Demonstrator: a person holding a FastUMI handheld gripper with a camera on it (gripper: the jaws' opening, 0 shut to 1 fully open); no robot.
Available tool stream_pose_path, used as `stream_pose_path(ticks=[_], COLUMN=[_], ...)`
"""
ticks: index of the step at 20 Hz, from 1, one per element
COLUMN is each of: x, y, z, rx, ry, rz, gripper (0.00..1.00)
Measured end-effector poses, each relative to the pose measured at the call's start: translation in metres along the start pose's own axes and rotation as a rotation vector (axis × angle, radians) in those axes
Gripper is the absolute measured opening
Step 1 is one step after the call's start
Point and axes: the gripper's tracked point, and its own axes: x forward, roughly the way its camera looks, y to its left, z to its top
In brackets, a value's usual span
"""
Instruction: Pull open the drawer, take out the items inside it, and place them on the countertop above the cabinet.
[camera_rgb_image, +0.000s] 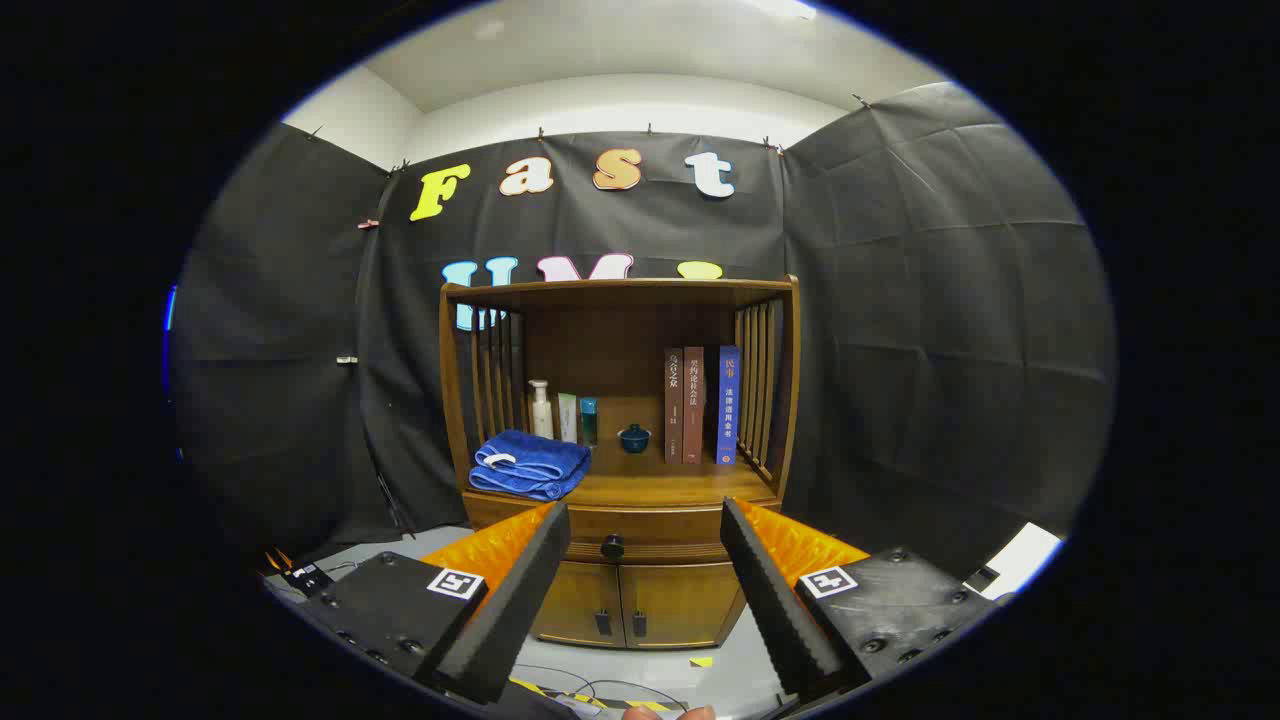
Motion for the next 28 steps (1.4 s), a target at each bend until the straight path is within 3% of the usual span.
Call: stream_pose_path(ticks=[22, 28], x=[0.005, 0.061], y=[-0.008, -0.009], z=[0.001, -0.010], rx=[-0.003, 0.009], ry=[-0.020, -0.027], rz=[-0.021, -0.029], gripper=[0.99, 0.99])
